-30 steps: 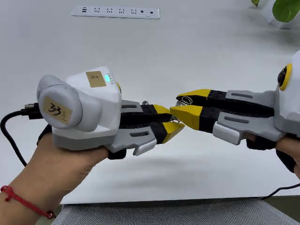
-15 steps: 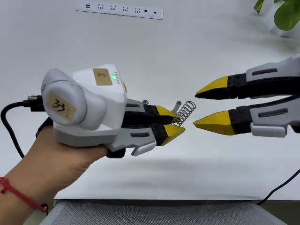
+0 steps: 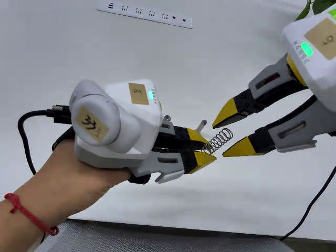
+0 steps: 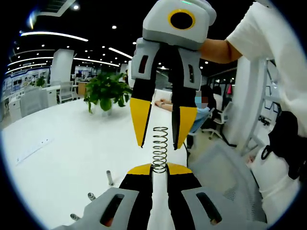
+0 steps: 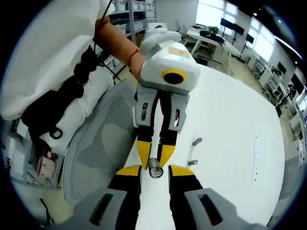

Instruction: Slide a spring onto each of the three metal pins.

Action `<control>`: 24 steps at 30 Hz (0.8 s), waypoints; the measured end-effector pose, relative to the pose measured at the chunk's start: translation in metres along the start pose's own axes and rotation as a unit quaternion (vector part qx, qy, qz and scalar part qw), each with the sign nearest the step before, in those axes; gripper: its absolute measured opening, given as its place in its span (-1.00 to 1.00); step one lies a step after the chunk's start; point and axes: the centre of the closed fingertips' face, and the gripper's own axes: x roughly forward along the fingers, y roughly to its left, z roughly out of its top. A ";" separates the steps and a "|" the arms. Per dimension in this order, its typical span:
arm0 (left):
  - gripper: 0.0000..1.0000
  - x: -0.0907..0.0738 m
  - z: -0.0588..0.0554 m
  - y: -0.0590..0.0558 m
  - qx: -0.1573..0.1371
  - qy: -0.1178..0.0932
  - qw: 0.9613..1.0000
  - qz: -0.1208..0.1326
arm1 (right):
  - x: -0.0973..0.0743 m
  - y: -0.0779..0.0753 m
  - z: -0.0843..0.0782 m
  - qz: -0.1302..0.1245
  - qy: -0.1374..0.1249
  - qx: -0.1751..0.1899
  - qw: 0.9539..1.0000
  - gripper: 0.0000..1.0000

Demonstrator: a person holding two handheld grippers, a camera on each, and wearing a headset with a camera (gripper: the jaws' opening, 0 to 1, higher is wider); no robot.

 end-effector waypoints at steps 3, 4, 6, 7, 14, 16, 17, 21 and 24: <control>-0.80 0.001 0.000 -0.001 -0.001 -0.003 1.000 -0.002 | 0.001 0.003 -0.001 0.014 0.015 -0.013 1.000 -0.61; -0.80 0.001 0.000 -0.001 -0.001 -0.003 1.000 -0.003 | 0.002 0.003 -0.002 0.016 0.018 -0.016 1.000 -0.62; -0.80 0.001 0.000 -0.002 -0.001 -0.004 1.000 -0.005 | 0.003 0.004 -0.002 0.024 0.025 -0.022 0.999 -0.63; -0.80 0.001 0.001 -0.002 -0.002 -0.005 1.000 -0.006 | 0.004 0.004 -0.002 0.025 0.027 -0.024 0.999 -0.64; -0.80 0.001 0.000 -0.003 -0.002 -0.008 1.000 -0.008 | 0.006 0.004 -0.002 0.035 0.033 -0.030 0.998 -0.71; -0.80 0.001 0.000 -0.003 -0.002 -0.008 1.000 -0.008 | 0.006 0.004 -0.001 0.039 0.034 -0.032 0.998 -0.75; -0.80 0.001 -0.001 -0.003 -0.003 -0.008 1.000 -0.008 | 0.006 0.004 -0.001 0.039 0.034 -0.033 0.998 -0.75; -0.80 0.000 -0.001 -0.003 -0.003 -0.009 1.000 -0.009 | 0.007 0.005 0.000 0.042 0.035 -0.034 0.998 -0.75; -0.80 0.000 -0.002 -0.003 -0.002 -0.009 1.000 -0.009 | 0.007 0.005 0.000 0.043 0.036 -0.036 0.998 -0.76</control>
